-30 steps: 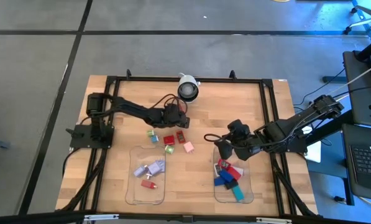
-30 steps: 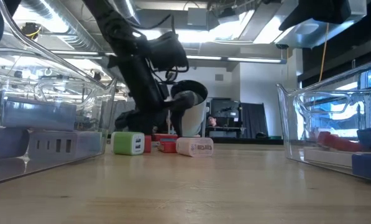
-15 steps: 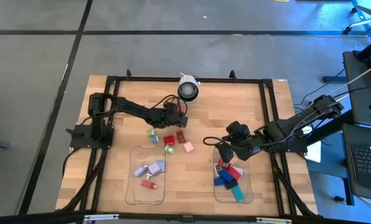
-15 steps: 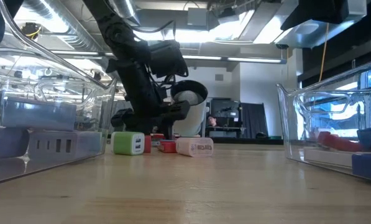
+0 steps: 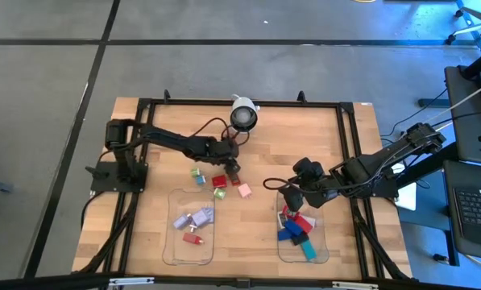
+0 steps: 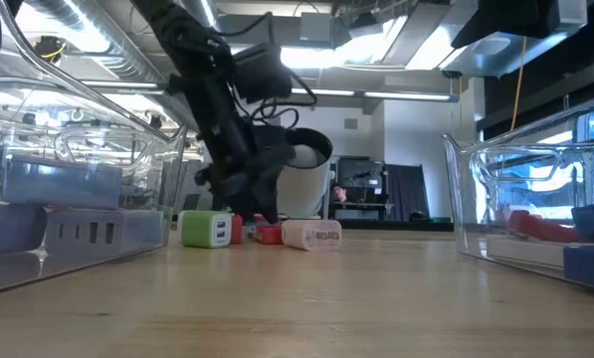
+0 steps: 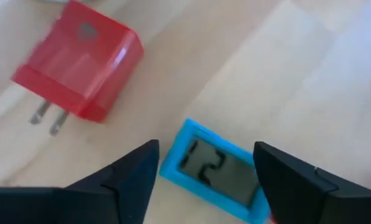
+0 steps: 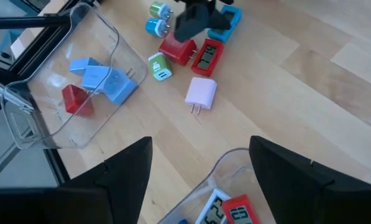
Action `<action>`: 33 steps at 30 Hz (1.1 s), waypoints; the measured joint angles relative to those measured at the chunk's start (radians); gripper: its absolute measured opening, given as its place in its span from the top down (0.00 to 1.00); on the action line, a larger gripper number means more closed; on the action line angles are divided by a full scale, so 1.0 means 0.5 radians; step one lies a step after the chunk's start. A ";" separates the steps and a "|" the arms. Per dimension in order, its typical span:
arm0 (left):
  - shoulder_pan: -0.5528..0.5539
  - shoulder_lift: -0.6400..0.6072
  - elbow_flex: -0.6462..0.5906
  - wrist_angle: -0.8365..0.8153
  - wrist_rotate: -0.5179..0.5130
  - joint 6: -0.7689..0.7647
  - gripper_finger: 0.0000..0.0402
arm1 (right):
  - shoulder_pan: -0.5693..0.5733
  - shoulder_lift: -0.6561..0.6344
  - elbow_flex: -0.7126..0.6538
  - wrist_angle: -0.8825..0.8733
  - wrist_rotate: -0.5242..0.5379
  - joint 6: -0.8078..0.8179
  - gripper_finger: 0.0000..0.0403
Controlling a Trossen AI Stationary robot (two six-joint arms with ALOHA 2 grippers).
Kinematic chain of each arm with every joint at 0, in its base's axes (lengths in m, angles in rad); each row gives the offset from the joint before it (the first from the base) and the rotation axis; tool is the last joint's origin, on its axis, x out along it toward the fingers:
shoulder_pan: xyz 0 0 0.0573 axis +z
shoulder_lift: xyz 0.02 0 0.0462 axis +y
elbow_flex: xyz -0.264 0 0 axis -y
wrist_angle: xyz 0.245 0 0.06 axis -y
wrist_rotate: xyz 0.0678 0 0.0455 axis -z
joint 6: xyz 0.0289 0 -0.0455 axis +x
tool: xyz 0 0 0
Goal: Pick & Place Office items
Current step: Put the light blue timer into the right transparent bin
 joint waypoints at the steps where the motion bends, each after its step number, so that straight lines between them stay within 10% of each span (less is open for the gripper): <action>1: 0.005 -0.021 0.000 -0.025 0.042 -0.002 0.34 | 0.000 0.000 0.000 0.001 0.000 0.005 0.32; 11: 0.034 -0.037 0.005 -0.273 0.321 -1.378 0.25 | -0.020 0.000 0.000 0.001 0.017 0.039 0.32; 33: 0.002 0.086 0.011 0.093 0.230 -1.932 0.25 | -0.037 0.000 -0.001 -0.005 -0.086 -0.130 0.32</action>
